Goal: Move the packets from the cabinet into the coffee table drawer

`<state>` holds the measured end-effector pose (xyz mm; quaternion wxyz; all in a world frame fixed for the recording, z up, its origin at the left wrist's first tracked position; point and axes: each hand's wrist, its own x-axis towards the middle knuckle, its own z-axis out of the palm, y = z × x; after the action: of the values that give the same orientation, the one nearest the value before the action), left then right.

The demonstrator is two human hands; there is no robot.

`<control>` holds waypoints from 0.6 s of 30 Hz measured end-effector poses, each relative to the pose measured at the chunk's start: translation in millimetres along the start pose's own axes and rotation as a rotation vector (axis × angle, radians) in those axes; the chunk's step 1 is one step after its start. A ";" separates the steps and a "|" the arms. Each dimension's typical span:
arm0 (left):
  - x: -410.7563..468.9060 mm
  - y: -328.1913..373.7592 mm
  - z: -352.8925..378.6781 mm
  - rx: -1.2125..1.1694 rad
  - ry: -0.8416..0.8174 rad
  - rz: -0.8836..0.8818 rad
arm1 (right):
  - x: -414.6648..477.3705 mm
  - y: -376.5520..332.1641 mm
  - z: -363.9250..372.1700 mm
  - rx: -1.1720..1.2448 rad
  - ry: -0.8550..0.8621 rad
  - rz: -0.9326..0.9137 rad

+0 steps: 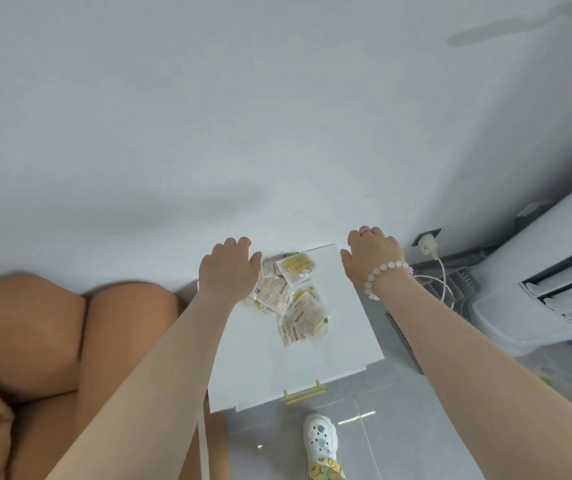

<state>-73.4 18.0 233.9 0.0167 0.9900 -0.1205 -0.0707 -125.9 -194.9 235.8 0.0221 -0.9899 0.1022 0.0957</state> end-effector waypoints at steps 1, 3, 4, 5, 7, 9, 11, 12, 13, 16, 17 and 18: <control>9.7 -3.4 6.7 0.009 -0.009 0.006 | 7.8 2.9 9.3 -0.008 -0.020 0.011; 27.2 -11.2 21.6 0.001 -0.019 -0.012 | 18.1 7.8 32.4 -0.027 -0.089 0.039; 35.2 -14.9 29.7 -0.027 -0.024 -0.033 | 22.7 9.3 45.0 -0.035 -0.122 0.049; 41.6 -17.9 40.0 -0.067 -0.032 -0.059 | 26.2 10.4 58.1 -0.042 -0.152 0.055; 53.9 -22.3 64.1 -0.147 -0.038 -0.103 | 32.9 8.6 84.8 -0.026 -0.202 0.077; 62.5 -24.6 91.3 -0.181 -0.055 -0.120 | 36.0 2.7 112.1 0.053 -0.246 0.115; 70.3 -26.3 121.3 -0.144 -0.118 -0.113 | 38.4 -3.8 140.5 0.202 -0.314 0.208; 75.2 -28.8 137.8 -0.106 -0.151 -0.106 | 41.8 -7.0 155.1 0.293 -0.338 0.265; 81.7 -31.9 154.3 -0.061 -0.182 -0.098 | 46.7 -10.0 168.9 0.375 -0.363 0.324; 105.9 -42.1 197.9 -0.029 -0.269 -0.146 | 66.5 -17.7 208.0 0.537 -0.438 0.465; 112.9 -44.5 210.9 -0.071 -0.301 -0.187 | 72.1 -21.5 221.1 0.553 -0.467 0.492; 119.0 -45.8 223.1 -0.142 -0.334 -0.238 | 76.6 -25.7 234.0 0.553 -0.492 0.508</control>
<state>19.7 30.2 -5.4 0.0579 0.9682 0.0016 -0.2435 -90.2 -170.2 -7.9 0.2852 -0.8382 0.3554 0.2998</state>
